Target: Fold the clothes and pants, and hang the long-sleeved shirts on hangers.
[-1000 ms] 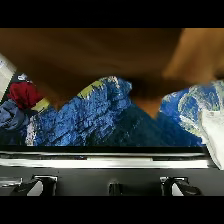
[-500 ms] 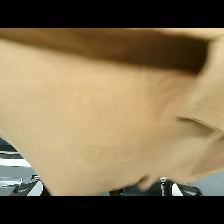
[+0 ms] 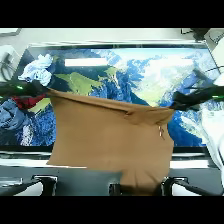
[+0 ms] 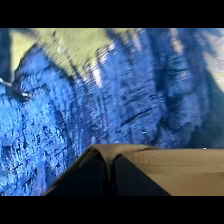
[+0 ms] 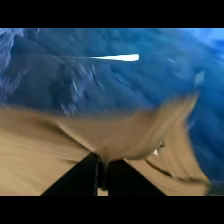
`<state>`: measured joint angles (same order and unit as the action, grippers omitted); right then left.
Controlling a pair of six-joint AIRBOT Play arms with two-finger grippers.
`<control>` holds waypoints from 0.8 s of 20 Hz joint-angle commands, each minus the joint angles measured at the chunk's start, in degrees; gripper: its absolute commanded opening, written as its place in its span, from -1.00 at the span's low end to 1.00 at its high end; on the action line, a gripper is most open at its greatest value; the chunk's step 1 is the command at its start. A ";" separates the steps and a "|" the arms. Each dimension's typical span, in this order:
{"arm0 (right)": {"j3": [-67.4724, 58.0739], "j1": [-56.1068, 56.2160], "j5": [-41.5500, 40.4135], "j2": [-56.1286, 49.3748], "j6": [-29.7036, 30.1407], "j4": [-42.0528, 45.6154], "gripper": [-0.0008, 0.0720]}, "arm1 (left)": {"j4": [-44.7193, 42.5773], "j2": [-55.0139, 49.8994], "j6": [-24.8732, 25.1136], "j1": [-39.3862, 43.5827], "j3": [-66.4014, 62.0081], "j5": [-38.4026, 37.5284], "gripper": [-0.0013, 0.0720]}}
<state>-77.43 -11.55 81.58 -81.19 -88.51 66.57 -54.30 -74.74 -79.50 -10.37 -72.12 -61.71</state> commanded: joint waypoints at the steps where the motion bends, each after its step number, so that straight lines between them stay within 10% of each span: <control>1: -3.28 3.21 -13.92 -13.88 3.76 -5.31 -0.87 | 4.31 -11.67 -0.02 0.33 2.23 8.98 -0.90; 8: -14.93 6.05 -42.66 -21.75 -0.31 -4.79 -0.87 | 6.80 -24.02 -0.02 0.48 -11.39 14.84 -0.90; 16: -14.99 6.03 -43.45 -25.88 -3.67 -8.00 -0.87 | 7.21 -31.12 -0.26 3.85 -15.52 16.09 -0.90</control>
<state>-92.18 -5.50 39.38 -106.21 -90.19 59.66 -47.44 -103.92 -79.59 -7.29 -86.76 -46.26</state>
